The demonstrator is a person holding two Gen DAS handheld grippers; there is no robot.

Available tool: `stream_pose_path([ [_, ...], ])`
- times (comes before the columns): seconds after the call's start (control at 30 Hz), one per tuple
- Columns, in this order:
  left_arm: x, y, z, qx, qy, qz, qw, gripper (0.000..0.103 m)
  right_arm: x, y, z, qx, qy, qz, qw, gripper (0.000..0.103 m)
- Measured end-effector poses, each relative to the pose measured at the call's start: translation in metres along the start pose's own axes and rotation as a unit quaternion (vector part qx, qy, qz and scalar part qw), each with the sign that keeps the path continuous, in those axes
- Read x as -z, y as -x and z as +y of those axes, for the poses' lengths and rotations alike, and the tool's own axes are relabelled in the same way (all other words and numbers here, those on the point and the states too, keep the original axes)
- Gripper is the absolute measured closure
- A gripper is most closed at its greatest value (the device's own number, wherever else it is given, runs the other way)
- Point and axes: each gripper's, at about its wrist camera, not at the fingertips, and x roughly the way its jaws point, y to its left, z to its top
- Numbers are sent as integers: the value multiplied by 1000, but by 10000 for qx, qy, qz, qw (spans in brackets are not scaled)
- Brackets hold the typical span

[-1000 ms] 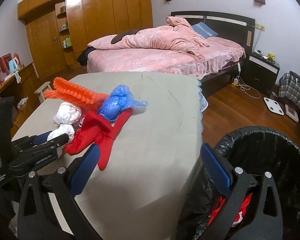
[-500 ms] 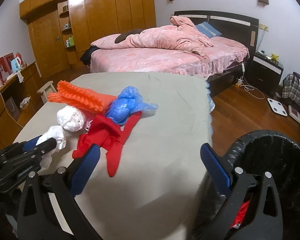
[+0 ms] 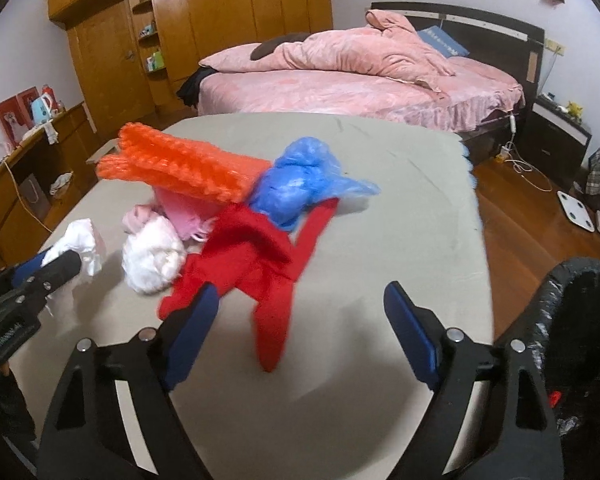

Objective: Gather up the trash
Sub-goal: 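Grasp the second white tissue bundle with the right gripper while the left gripper holds its bundle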

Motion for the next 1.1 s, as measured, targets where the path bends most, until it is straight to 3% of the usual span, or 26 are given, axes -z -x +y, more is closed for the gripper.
stream_pose_path([
  [0.33, 1, 4, 37, -342, 172, -135, 9992, 61, -14, 6, 48, -496, 365, -238, 9978, 21],
  [0.77, 4, 6, 72, -557, 384, -221, 9975, 61, -17, -36, 102, -608, 715, 79, 9956, 31],
  [0.87, 3, 5, 73, -539, 430, -232, 9973, 61, -15, -46, 107, -642, 730, 309, 9948, 42],
  [0.93, 3, 5, 73, -529, 440, -236, 9973, 61, -15, -52, 110, -671, 765, 458, 9938, 58],
  [1.1, 3, 6, 72, -511, 456, -235, 9974, 61, -15, -43, 112, -734, 814, 412, 9931, 66],
])
